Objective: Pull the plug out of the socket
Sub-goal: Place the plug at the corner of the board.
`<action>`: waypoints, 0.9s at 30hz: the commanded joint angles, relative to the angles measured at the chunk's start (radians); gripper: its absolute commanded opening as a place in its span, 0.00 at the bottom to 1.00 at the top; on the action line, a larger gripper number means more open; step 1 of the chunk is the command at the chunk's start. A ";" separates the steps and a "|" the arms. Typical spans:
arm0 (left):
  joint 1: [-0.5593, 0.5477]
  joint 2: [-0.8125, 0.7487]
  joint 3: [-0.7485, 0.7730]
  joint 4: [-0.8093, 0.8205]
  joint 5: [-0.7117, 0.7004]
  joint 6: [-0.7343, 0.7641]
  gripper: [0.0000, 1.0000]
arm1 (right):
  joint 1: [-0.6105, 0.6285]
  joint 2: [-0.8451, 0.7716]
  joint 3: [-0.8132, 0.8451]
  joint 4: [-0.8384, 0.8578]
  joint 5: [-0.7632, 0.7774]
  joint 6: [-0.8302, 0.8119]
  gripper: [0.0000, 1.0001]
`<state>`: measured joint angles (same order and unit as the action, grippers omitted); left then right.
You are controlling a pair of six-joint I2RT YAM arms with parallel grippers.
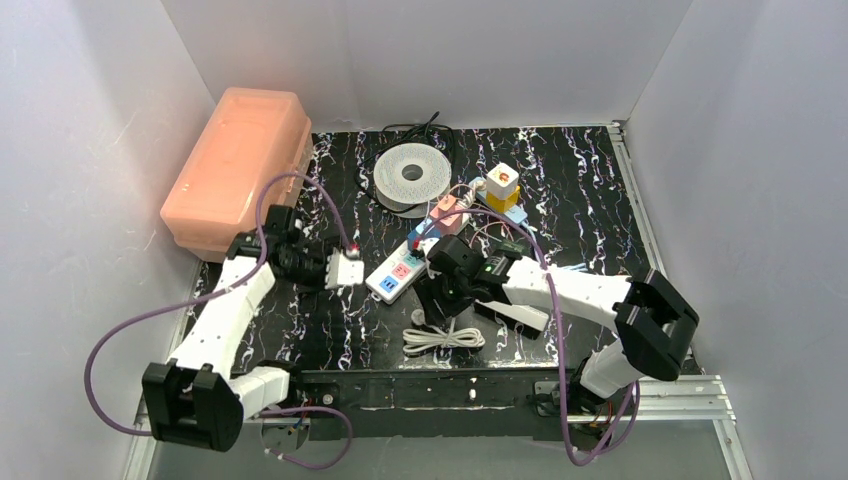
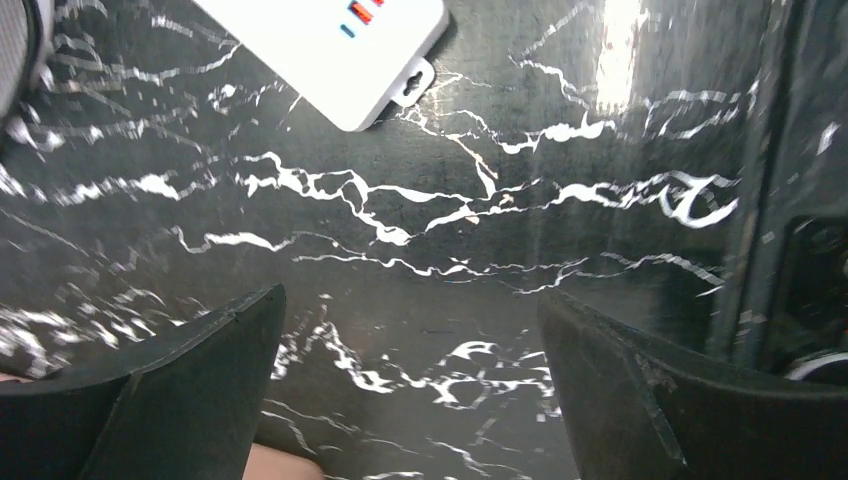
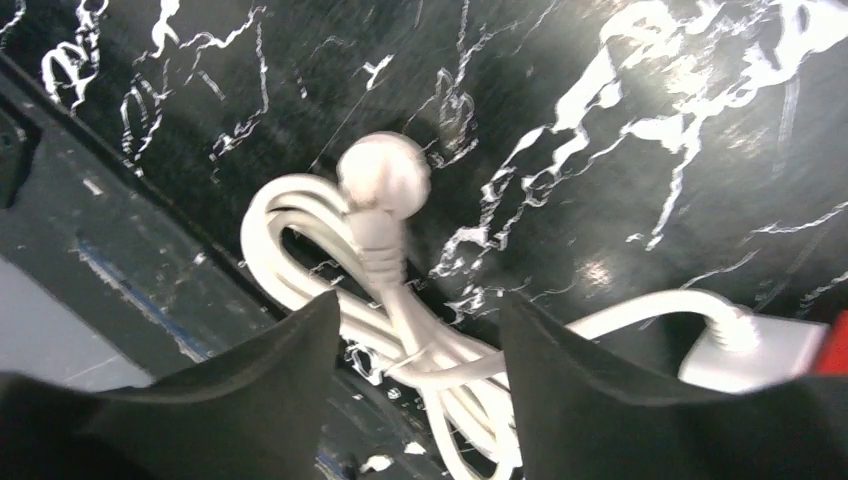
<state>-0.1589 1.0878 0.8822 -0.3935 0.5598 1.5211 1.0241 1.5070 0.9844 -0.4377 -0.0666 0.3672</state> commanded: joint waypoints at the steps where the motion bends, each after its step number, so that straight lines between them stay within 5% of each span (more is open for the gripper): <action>1: 0.003 0.100 0.128 -0.234 0.009 -0.437 0.98 | 0.001 -0.025 0.063 0.059 0.122 -0.039 0.74; 8: -0.035 0.174 0.151 -0.214 0.018 -0.689 0.98 | -0.032 -0.126 0.065 0.116 0.297 -0.096 0.84; 14: -0.036 0.204 0.164 -0.169 -0.008 -0.758 0.98 | -0.170 -0.077 0.128 0.213 0.199 -0.187 0.87; 27: -0.035 0.280 0.276 -0.179 -0.040 -0.954 0.98 | -0.208 0.088 0.166 0.392 0.140 -0.315 0.89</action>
<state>-0.1921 1.3655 1.1400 -0.4530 0.5022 0.6460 0.8303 1.5654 1.0958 -0.1291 0.0948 0.0902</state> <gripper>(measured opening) 0.981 0.887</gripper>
